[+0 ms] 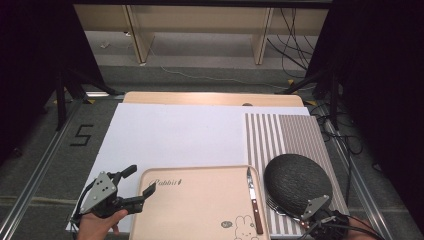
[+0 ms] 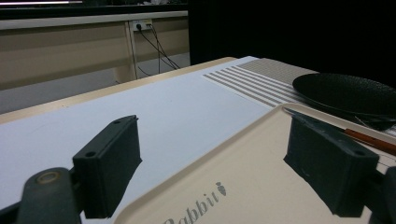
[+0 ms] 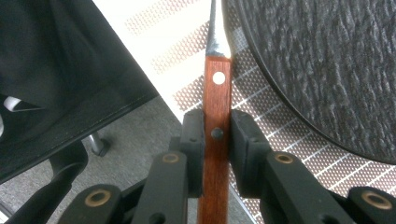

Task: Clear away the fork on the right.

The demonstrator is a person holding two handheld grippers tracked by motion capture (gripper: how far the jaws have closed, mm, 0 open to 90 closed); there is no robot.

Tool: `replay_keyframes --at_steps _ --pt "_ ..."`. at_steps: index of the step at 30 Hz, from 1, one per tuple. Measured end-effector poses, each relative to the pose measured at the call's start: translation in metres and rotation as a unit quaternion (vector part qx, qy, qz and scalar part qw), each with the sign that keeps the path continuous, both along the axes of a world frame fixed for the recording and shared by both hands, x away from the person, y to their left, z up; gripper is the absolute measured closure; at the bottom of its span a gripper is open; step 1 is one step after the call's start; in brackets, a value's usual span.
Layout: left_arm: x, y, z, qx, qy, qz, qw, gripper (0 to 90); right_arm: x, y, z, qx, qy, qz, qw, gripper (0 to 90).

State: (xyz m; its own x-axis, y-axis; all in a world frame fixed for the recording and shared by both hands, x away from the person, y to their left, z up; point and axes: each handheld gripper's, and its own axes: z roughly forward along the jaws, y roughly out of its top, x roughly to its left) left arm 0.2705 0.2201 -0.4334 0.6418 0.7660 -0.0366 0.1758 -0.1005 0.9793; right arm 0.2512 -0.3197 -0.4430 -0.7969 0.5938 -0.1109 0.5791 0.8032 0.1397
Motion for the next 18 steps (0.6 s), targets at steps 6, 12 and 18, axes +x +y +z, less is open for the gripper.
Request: replay_keyframes --at_steps 6,12,18 --pt "0.000 0.000 0.000 0.000 0.001 0.000 1.0000 17.0 0.000 0.003 0.004 0.006 -0.002 0.005 1.0000 77.2" --pt "0.000 0.000 0.000 0.000 0.001 0.000 1.0000 17.0 -0.003 0.008 0.009 0.013 -0.008 0.007 0.9999 77.2" --pt "0.000 0.000 0.000 -0.003 -0.002 -0.002 1.0000 17.0 -0.003 0.016 0.015 0.037 -0.020 0.008 0.9991 77.2"
